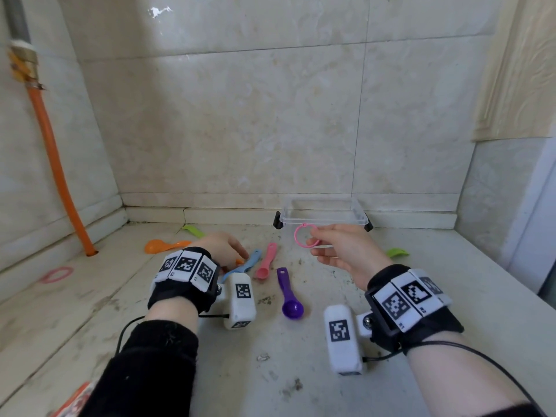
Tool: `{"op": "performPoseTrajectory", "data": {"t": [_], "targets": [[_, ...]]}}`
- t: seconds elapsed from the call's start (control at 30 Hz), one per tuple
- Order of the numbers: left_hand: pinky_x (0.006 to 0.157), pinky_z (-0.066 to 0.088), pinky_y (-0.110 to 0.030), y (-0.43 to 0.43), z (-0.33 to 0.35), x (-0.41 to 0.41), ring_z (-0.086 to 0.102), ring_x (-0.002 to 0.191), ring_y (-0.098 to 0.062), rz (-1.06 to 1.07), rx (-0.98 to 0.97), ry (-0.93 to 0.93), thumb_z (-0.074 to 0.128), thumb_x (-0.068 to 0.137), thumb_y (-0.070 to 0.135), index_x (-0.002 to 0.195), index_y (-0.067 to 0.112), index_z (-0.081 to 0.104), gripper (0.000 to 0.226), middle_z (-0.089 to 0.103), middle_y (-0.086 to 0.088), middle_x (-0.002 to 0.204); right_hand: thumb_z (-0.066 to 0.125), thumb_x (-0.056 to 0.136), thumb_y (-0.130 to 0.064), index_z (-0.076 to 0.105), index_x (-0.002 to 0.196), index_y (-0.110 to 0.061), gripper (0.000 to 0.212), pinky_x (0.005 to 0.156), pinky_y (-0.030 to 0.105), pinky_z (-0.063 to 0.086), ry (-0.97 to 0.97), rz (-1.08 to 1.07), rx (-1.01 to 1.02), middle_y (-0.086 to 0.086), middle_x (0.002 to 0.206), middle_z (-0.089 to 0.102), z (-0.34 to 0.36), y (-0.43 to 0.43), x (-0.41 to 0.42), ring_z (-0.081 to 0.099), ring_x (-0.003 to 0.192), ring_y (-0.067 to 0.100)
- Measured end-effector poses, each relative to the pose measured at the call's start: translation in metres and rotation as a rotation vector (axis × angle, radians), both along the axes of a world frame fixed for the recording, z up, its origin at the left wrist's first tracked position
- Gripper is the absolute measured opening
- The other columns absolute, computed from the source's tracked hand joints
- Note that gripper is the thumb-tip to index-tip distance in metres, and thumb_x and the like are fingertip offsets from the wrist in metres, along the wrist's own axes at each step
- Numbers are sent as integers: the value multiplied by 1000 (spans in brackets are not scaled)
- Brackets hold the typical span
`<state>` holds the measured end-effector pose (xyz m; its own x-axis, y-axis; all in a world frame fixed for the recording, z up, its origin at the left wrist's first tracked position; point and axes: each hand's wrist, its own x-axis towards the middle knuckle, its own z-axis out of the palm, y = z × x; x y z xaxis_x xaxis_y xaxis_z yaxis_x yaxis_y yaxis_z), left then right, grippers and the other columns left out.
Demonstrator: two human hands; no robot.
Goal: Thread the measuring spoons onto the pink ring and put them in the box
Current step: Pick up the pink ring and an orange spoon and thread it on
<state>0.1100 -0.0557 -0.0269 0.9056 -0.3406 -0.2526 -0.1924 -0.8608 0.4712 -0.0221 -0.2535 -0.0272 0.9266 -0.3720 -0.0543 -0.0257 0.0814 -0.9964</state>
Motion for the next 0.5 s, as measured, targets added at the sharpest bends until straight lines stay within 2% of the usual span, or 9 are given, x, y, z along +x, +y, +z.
{"op": "performPoseTrajectory", "data": {"t": [0.1, 0.2, 0.27, 0.33, 0.4, 0.5], "targets": [[61, 54, -24, 1, -1, -1, 62, 66, -14, 69, -137, -45, 64, 88, 14, 89, 14, 68, 4, 66, -2, 76, 66, 90, -12, 69, 95, -5, 9, 60, 22, 56, -1, 6, -1, 9, 84, 72, 0, 0, 0, 64, 64, 14], [59, 53, -25, -1, 4, -3, 60, 58, -15, 118, -465, -230, 61, 91, 19, 82, 9, 66, 15, 65, -7, 71, 65, 91, -13, 69, 96, -4, 10, 62, 23, 56, -4, 5, 0, 9, 86, 72, 1, 0, -1, 64, 65, 14], [63, 50, -24, -9, 16, -12, 62, 59, -10, 39, -583, -384, 58, 93, 26, 85, 14, 67, 18, 67, -2, 72, 65, 91, -15, 69, 98, -4, 13, 64, 24, 56, -19, 5, -7, 9, 90, 71, 1, 1, -1, 64, 67, 15], [58, 46, -17, -21, 27, -27, 61, 55, -2, -33, -682, -453, 55, 93, 33, 89, 19, 66, 19, 66, 4, 68, 65, 91, -19, 69, 103, -6, 18, 67, 25, 56, -48, 16, -16, 9, 96, 71, 3, 2, -2, 66, 73, 16], [51, 44, -15, -34, 33, -40, 57, 49, 0, -87, -751, -415, 54, 92, 36, 90, 22, 64, 18, 62, 9, 60, 69, 88, -27, 70, 104, -11, 23, 69, 25, 58, -88, 38, -4, 6, 101, 72, 5, 4, -3, 68, 81, 17], [53, 43, -23, -46, 33, -55, 54, 53, -10, -122, -882, -212, 53, 93, 30, 93, 14, 65, 20, 56, 6, 56, 73, 82, -34, 72, 104, -13, 30, 71, 25, 58, -132, 70, 26, 2, 102, 74, 8, 5, -3, 70, 89, 17]]}}
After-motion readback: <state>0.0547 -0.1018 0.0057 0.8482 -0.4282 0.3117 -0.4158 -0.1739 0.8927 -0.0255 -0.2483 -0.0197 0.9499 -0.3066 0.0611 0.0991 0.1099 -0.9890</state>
